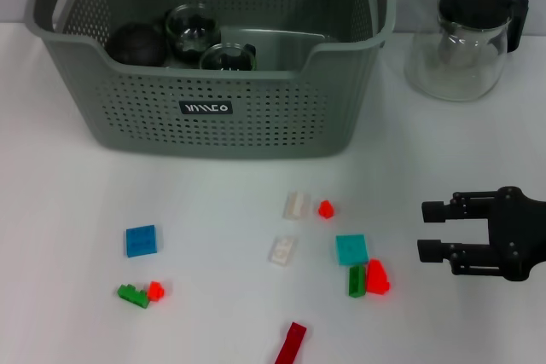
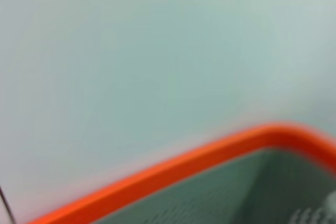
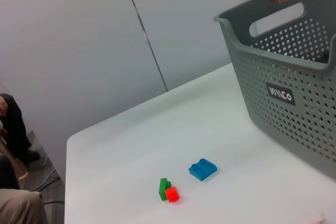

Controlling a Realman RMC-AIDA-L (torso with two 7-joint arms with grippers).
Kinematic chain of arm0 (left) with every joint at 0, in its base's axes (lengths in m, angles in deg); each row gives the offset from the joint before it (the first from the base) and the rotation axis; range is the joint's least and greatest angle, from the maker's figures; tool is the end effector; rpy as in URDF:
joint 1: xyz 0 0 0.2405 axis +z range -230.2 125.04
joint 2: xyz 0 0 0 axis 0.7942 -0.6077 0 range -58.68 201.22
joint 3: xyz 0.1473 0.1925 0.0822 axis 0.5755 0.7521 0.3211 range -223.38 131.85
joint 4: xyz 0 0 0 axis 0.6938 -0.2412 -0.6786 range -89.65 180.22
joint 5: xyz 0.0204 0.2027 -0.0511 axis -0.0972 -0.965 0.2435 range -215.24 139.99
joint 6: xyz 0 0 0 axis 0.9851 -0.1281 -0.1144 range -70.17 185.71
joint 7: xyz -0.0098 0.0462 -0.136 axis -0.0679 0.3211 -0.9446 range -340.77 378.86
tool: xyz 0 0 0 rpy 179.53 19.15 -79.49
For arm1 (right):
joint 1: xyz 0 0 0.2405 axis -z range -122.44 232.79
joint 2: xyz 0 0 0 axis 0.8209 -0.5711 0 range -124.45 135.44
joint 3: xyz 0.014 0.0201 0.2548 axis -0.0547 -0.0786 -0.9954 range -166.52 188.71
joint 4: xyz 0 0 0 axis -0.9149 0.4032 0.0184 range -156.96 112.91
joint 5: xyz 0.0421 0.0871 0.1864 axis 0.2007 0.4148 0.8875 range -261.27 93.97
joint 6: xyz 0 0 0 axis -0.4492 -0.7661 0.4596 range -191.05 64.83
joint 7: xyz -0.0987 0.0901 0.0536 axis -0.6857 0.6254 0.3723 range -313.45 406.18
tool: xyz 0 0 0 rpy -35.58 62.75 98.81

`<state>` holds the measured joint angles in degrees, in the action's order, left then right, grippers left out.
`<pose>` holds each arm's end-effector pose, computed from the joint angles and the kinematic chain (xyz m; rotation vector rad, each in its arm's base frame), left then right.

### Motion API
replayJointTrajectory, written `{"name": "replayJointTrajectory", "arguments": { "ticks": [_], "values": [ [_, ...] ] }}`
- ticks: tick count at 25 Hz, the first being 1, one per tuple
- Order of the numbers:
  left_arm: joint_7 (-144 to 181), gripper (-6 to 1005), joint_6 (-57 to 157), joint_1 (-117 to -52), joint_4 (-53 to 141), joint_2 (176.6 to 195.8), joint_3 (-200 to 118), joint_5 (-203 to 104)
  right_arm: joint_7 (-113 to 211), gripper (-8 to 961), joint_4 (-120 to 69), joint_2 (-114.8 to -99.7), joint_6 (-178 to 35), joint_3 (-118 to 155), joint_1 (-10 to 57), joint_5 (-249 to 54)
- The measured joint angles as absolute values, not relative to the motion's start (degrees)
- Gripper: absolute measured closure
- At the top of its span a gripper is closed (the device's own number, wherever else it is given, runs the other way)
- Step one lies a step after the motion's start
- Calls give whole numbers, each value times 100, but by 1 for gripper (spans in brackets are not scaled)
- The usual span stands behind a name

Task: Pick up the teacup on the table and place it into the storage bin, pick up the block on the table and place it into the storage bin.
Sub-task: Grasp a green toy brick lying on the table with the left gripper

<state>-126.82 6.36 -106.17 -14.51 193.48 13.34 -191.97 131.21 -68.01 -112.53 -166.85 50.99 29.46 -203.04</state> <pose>-0.1050 0.4854 0.0319 -2.1711 -0.7378 -0.1545 0.2699 0.2899 0.0240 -2.9091 0.6739 0.6634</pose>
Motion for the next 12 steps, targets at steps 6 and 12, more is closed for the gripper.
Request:
{"name": "replayJointTrajectory", "arguments": {
  "ticks": [6,12],
  "values": [
    [-10963,492,-1689,-9604,-2419,19129,93,-15058,13117,315,-6799,-11255,-16686,5100,2943,-20289],
    [-9880,491,-5041,-9254,-1196,18814,-1833,-12791,13052,315,-6798,-11283,-16649,5095,2934,-20289]
  ]
}}
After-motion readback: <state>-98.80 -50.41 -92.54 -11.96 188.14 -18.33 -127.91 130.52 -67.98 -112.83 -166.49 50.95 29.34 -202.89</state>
